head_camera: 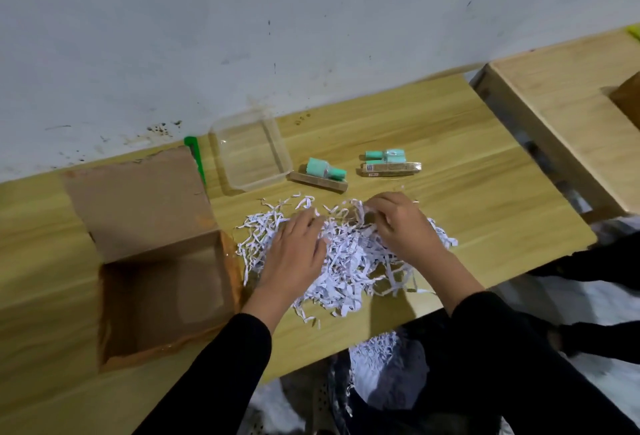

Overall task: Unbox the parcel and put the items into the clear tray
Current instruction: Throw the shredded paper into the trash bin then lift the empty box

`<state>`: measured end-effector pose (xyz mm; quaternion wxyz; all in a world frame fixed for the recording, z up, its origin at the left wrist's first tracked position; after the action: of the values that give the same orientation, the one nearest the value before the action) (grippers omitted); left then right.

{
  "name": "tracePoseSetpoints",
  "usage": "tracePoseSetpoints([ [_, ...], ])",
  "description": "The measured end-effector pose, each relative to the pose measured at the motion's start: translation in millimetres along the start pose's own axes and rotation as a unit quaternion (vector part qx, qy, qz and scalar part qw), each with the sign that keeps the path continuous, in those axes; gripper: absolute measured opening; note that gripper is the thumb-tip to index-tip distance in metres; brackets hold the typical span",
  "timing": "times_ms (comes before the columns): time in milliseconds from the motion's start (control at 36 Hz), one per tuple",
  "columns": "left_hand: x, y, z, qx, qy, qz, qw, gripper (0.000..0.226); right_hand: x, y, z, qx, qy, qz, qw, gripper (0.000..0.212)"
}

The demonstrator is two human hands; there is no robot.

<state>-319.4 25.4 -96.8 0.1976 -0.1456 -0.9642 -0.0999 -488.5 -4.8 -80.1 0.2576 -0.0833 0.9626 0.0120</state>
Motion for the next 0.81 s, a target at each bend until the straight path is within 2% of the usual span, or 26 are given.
tracePoseSetpoints([
  [56, -7.7, 0.7, -14.5, 0.04, 0.002, -0.028, 0.999, 0.048, 10.3, 10.1, -11.0, 0.014, 0.002, 0.026, 1.0, 0.032],
  [111, -23.5, 0.3, -21.7, 0.051, -0.02, -0.077, 0.996, 0.051, 25.9, 18.0, -14.4, -0.015, 0.019, 0.069, 0.997, 0.043],
  [194, -52.4, 1.3, -17.1, 0.016, -0.044, -0.166, 0.985, 0.057, 48.2, 28.2, -10.0, -0.084, 0.046, 0.131, 0.987, 0.06],
  [250, -61.7, 4.8, -7.0, -0.024, -0.02, -0.194, 0.981, 0.06, 53.4, 34.8, -5.9, -0.103, 0.039, 0.145, 0.983, 0.065],
  [361, -45.6, 10.9, 10.5, -0.074, 0.022, -0.153, 0.985, 0.061, 34.5, 47.2, 7.2, -0.129, 0.002, 0.106, 0.986, 0.077],
  [500, -15.3, 20.9, 31.4, -0.1, 0.057, -0.049, 0.992, 0.063, -3.4, 62.3, 32.7, -0.168, -0.001, 0.043, 0.985, 0.105],
  [639, -13.3, 25.2, 41.3, -0.054, 0.046, 0.026, 0.997, 0.062, -13.6, 63.8, 56.0, -0.17, 0.059, -0.014, 0.984, 0.125],
  [806, -16.9, 21.3, 38.9, -0.004, -0.002, 0.048, 0.999, 0.062, -11.1, 44.1, 63.9, -0.167, 0.116, -0.026, 0.979, 0.123],
])
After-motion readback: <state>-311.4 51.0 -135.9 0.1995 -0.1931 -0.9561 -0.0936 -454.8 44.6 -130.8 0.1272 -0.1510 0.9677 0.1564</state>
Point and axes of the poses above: each hand's wrist, its own y-axis away from the middle knuckle, its own z-axis out of the palm, x = y × z, the point moved 7 cm from there along -y, towards the middle knuckle, and after that the axes turned 1 degree about z, right-handed, at the moved point
